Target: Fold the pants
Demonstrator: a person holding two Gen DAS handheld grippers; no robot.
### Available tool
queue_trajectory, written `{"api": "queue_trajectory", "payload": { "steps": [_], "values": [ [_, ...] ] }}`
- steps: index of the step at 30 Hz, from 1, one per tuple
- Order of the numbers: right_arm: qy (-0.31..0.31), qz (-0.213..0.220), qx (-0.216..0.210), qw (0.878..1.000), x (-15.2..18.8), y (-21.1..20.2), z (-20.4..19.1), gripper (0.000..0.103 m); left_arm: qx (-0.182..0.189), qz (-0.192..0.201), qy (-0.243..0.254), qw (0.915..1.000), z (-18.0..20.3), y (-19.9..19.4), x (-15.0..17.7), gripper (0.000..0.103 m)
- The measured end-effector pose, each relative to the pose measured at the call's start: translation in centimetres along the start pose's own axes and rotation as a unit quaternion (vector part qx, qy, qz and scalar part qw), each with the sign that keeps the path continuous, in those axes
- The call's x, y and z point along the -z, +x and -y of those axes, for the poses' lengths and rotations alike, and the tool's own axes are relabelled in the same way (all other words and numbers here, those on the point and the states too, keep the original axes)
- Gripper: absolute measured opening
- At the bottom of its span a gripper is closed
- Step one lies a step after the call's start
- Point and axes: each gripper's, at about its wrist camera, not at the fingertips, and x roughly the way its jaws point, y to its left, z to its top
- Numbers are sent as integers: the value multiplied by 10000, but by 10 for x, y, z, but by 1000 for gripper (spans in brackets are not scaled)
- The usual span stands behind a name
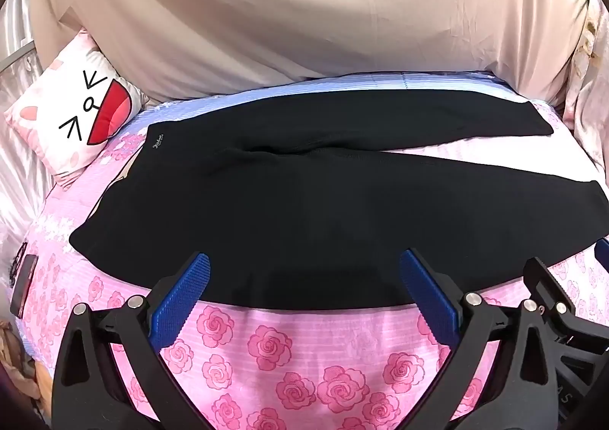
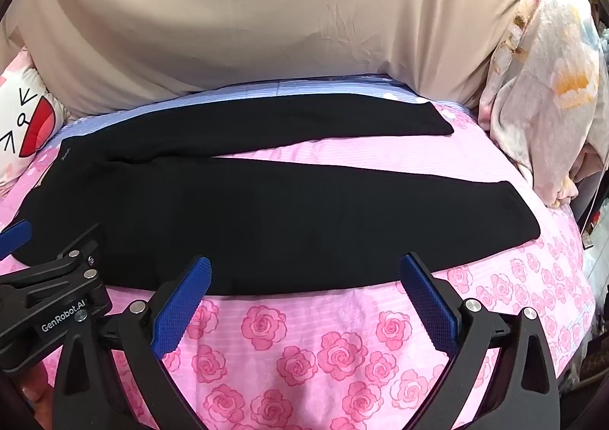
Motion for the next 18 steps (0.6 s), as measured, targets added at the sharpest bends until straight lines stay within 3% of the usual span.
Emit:
{"api": "queue_trajectory", "payload": {
  "steps": [18],
  "values": [
    [-6,4,4,10000,2,-6,3,98,-10,-30,-3,10000,0,-2,-1,98]
  ]
}}
